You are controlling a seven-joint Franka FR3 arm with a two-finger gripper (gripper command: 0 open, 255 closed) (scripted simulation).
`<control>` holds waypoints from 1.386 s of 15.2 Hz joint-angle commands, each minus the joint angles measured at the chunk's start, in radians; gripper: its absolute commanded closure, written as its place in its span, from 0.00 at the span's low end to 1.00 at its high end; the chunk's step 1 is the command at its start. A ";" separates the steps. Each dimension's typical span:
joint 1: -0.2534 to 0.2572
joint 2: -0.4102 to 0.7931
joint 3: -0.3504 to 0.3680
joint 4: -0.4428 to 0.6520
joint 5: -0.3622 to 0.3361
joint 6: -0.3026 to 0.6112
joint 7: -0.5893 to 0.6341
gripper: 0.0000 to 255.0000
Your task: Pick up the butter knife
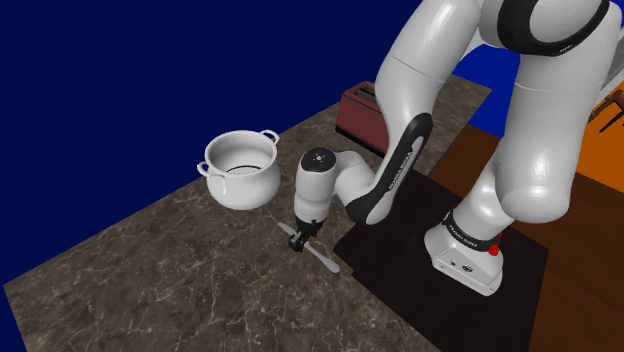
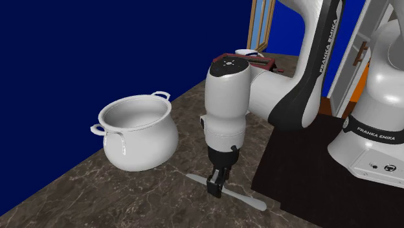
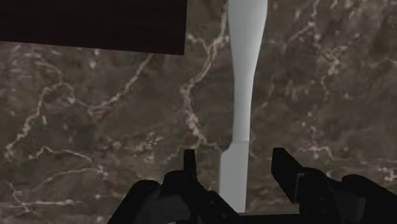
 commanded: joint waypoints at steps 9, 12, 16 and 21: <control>0.003 0.005 -0.004 0.004 -0.003 0.001 0.003 1.00; -0.038 -0.043 0.049 -0.013 0.051 -0.030 -0.040 1.00; -0.092 -0.109 0.120 -0.032 0.135 -0.072 -0.103 1.00; -0.149 -0.194 0.201 -0.049 0.255 -0.126 -0.191 1.00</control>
